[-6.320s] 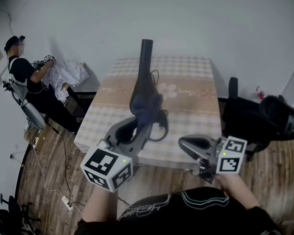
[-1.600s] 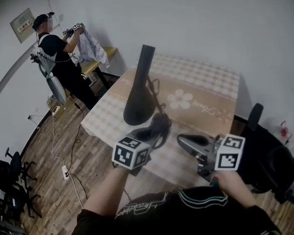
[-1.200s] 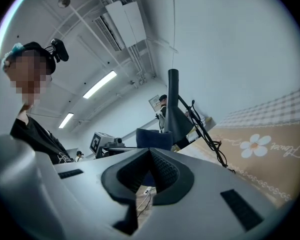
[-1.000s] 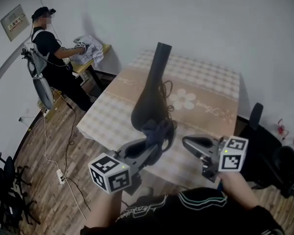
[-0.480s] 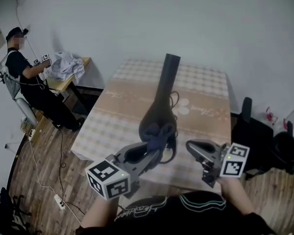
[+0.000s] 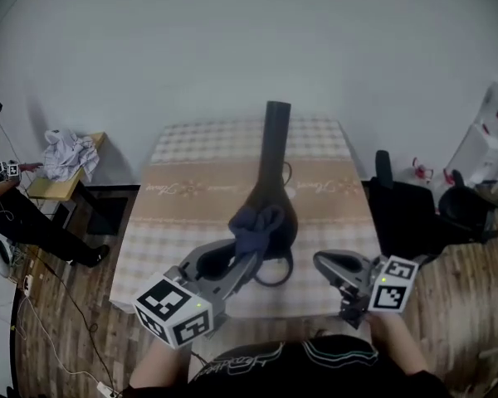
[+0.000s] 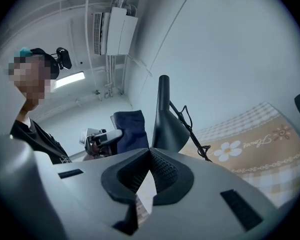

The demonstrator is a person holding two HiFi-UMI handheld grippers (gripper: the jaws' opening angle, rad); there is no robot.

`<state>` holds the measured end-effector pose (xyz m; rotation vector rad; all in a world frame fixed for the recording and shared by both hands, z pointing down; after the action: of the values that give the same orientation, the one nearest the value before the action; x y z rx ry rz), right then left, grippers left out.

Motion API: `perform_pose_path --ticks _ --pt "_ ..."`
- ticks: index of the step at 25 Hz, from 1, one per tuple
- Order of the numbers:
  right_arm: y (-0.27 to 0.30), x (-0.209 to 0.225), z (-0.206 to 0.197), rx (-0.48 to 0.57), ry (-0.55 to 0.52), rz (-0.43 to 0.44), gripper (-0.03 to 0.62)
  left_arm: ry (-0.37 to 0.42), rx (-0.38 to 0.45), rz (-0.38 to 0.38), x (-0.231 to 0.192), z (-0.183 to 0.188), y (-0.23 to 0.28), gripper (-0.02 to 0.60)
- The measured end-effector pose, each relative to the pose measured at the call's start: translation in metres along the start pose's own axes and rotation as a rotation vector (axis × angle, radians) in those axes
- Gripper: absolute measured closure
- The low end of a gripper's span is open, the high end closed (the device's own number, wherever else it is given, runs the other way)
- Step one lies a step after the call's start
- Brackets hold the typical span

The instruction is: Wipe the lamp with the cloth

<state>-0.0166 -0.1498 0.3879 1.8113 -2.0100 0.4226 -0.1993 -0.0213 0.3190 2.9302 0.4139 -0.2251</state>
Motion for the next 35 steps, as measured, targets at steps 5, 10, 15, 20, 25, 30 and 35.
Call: perform_pose_path --ticks 5,10,15,20,25,30,35 --pt "-0.004 -0.018 -0.011 0.027 0.001 -0.074 0.583 0.111 0.047 0.007 -0.015 0.034 -0.013 0.511" --pt "-0.007 -0.032 -0.002 0.048 -0.034 -0.113 0.583 0.264 0.094 0.021 -0.02 0.079 -0.017 0.51" --pt "-0.007 -0.039 0.026 0.056 -0.116 -0.131 0.583 0.35 0.103 0.046 -0.029 0.109 -0.004 0.511" --pt "-0.007 -0.037 0.044 0.067 -0.156 -0.135 0.583 0.482 0.087 0.105 -0.042 0.136 0.023 0.511" --pt "-0.008 -0.027 0.045 0.052 -0.154 -0.133 0.583 0.586 0.052 0.17 -0.056 0.156 0.051 0.511" --pt "-0.016 -0.012 0.044 0.05 -0.122 -0.149 0.583 0.627 0.034 0.18 -0.065 0.167 0.075 0.511" --pt "-0.018 -0.003 0.044 0.052 -0.112 -0.151 0.583 0.666 0.003 0.18 -0.072 0.168 0.093 0.511"
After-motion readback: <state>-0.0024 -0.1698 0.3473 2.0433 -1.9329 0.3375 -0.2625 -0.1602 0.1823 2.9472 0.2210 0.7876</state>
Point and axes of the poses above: the fingertips, and each gripper's own axes: y forward along the fingers, x to its right, z out of its top, the point moved 6 cm from there along -y, backward along the fingers
